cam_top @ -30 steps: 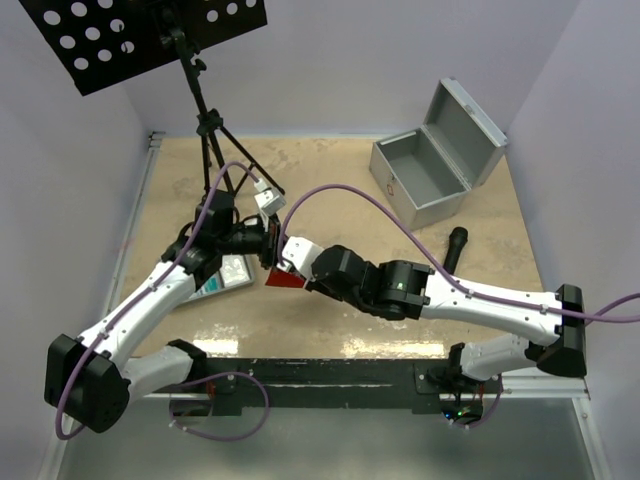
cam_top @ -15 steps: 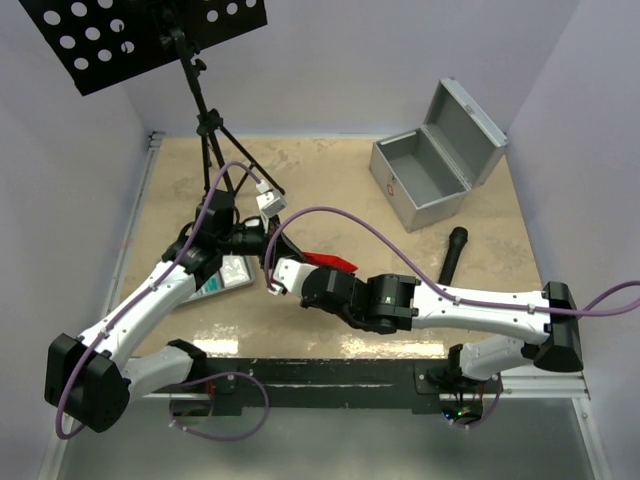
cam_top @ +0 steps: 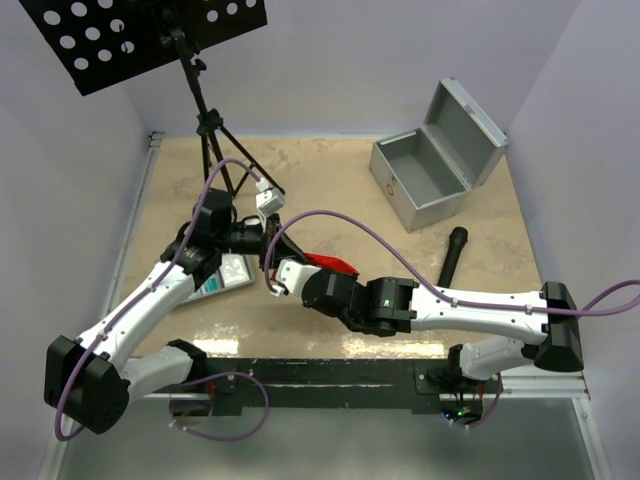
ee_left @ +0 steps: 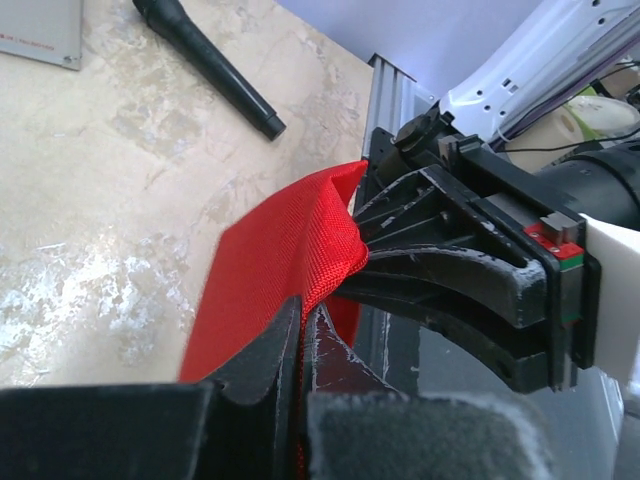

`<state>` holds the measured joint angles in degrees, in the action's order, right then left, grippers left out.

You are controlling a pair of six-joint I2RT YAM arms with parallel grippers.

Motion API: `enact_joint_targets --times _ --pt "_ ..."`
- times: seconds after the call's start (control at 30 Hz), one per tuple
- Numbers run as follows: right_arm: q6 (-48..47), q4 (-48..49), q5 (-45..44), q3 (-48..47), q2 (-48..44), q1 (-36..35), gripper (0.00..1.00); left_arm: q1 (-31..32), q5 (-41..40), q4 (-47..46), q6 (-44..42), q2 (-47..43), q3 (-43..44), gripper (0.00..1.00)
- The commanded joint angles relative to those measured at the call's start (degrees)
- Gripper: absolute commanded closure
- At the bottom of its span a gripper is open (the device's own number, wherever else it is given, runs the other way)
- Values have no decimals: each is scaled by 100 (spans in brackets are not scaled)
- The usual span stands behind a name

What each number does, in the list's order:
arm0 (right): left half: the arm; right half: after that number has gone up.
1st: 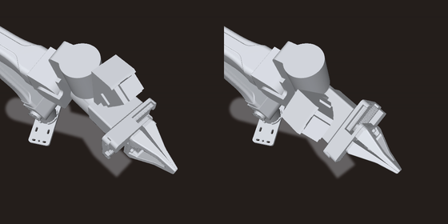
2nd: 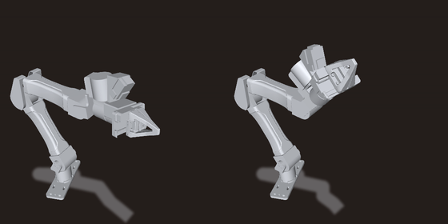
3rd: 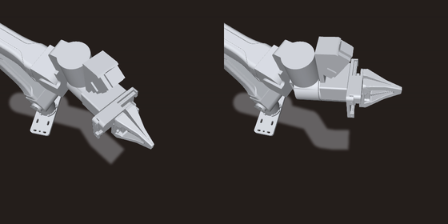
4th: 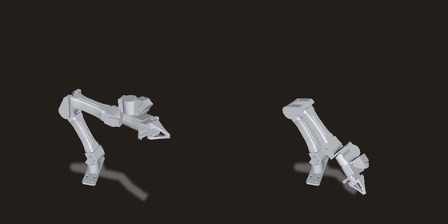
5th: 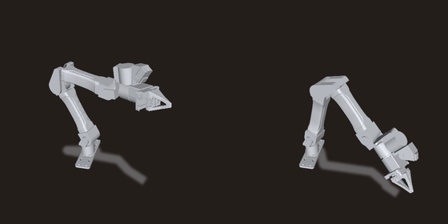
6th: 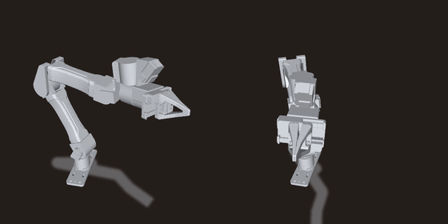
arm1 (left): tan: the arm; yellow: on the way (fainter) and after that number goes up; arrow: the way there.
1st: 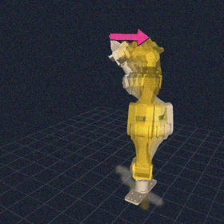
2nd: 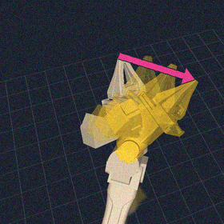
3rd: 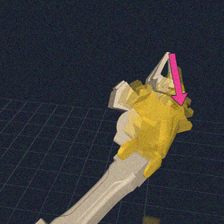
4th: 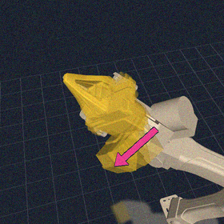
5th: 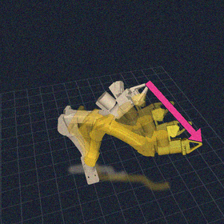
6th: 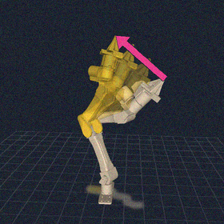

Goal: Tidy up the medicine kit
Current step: Place the medical item at the medicine pouch, then place the medicine pouch at the center of the board.

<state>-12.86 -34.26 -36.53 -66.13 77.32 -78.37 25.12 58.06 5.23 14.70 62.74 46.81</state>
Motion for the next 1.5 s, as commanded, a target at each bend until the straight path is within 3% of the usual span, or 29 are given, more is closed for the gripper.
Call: enact_joint_targets --times 0.0,0.13,0.43,0.73,0.87,1.1,1.23,1.37,1.47 --pt "-59 201 -381 -172 81 -29 97 -8 390 -427 226 -218 -13 100" --pt "56 183 -434 -277 134 -21 75 -8 320 -427 218 -236 -58 100" --pt "381 209 -205 -682 -76 -21 54 -16 -427 -374 226 -166 -110 100" --pt "723 297 58 -823 -366 -21 48 -16 -805 -681 490 -148 -242 100" --pt "1538 490 -266 -858 -726 145 43 -16 -841 -1085 823 -139 -531 100" --pt "3131 1448 743 133 -1579 1472 43 -16 -525 -2516 1965 63 -1375 100" --pt "3588 1598 850 609 -1606 1544 41 1 -305 -3291 2555 168 -1824 100" --pt "3922 1799 867 995 -1597 1596 38 10 -278 -3485 2679 492 -1921 100" --pt "4142 2002 1008 1259 -1658 1667 27 10 -322 -3503 2661 835 -1895 100"
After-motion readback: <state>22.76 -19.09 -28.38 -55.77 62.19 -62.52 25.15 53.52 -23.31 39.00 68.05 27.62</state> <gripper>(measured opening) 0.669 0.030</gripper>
